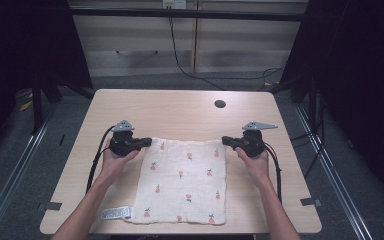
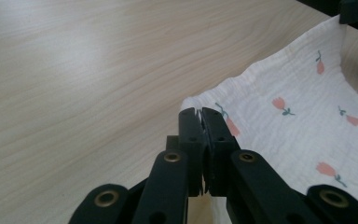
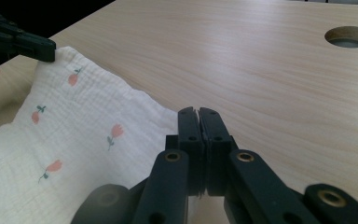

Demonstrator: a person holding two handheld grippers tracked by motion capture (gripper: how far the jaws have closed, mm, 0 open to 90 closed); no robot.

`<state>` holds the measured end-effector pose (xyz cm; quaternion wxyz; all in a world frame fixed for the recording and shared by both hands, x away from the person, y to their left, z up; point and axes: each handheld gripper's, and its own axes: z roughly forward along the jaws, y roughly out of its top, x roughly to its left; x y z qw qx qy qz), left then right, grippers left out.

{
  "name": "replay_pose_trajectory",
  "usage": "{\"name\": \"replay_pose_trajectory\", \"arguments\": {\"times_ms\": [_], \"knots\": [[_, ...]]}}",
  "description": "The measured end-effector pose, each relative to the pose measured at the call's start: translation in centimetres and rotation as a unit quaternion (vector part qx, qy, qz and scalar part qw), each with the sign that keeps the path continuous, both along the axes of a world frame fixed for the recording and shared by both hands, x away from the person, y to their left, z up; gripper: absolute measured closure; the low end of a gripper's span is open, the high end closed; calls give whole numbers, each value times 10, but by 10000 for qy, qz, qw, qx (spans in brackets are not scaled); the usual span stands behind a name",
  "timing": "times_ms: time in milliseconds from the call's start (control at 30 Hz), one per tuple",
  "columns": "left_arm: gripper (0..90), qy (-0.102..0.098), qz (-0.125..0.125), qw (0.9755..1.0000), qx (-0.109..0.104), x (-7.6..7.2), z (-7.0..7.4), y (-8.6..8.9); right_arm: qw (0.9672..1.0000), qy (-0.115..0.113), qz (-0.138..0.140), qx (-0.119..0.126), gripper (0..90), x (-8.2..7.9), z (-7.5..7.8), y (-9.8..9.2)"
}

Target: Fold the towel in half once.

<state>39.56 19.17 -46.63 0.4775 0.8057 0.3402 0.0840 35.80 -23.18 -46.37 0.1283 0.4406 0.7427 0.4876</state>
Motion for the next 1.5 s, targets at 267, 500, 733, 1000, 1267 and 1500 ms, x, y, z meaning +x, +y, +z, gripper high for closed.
{"name": "replay_pose_trajectory", "arguments": {"times_ms": [267, 500, 733, 1000, 1267, 1500], "knots": [[879, -14, -30, 9989, -463, -11, 16, 9, 9998, -191, 4, 32, 886, -4, 12, -1], [880, -233, -66, 9988, -424, -19, 32, 10, 9993, -347, -54, 120, 888, -3, 28, -4], [880, -337, -1, 9986, -398, -14, 46, 12, 9986, -497, -97, 144, 888, 1, 46, -5], [880, -510, -43, 9980, -372, -7, 68, 2, 9980, -622, -79, 95, 889, 5, 63, -5], [880, -698, -103, 9968, -381, -7, 88, -6, 9967, -798, -124, 76, 889, 6, 82, -9], [880, -773, -156, 9963, -337, -11, 90, -7, 9960, -884, -121, 89, 889, 3, 90, -11]]}}
